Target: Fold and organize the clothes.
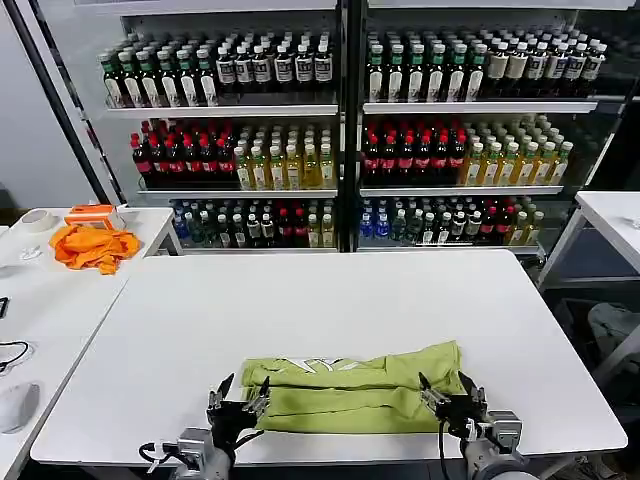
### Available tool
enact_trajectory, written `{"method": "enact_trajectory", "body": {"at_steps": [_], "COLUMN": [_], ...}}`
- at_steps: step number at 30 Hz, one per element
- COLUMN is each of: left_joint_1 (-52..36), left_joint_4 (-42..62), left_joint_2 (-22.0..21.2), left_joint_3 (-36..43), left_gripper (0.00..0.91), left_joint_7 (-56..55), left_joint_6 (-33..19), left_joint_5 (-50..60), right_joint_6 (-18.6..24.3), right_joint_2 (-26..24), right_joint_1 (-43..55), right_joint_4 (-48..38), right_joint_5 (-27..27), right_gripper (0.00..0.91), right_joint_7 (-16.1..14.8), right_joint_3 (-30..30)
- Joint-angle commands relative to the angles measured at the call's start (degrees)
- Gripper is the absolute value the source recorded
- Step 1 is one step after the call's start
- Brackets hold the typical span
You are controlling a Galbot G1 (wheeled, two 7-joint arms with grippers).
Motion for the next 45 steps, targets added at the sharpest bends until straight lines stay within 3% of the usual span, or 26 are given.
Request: {"method": "enact_trajectory", "body": {"at_steps": [1,11,12,13,14,31,45], "left_joint_1": [0.4,-1.7,-1.9,-2.1,-2.4,-2.8,-2.7], "left_joint_4": [3.5,8.2,8.4,8.5,8.8,11.0,4.9], "left_joint_2": [-7.8,-10.3,-10.5,-10.6,-10.6,-11.9,-10.3], "left_joint_3": [0.6,1.6,1.6,1.6,1.6,1.5,-2.8], "left_gripper": [0.907,0.907,0.413,0.131,0.03,0.02,0.02], "left_joint_7": [-2.3,-1.7,-1.8,-1.8,-1.8,-0.9,-0.1], "left_joint_6": [-0.8,-1.2,-1.1,-1.1,-1.2,-4.3,-4.6], "left_joint_5": [3.3,3.4,3.2,3.1,3.0,-0.3,-14.8], "right_joint_6": [0.5,0.5,0.5,0.4,0.4,0.4,0.5], "right_joint_2": [0.6,0.9,1.0,1.0,1.1,1.5,2.0], "right_joint_1": [-1.2,-1.0,-1.0,-1.0,-1.0,0.3,0.7], "right_joint_4": [0.7,0.5,0.6,0.7,0.8,0.2,-0.2], "right_joint_5": [-0.7,-0.4,0.0,0.3,0.5,2.4,2.2], "right_gripper": [0.907,0.907,0.907,0.907,0.907,0.907,0.907], "right_joint_7": [0.1,0.1,0.1,0.1,0.2,1.2,1.4], "right_joint_3": [0.1,0.2,0.1,0.1,0.0,0.3,0.4]}}
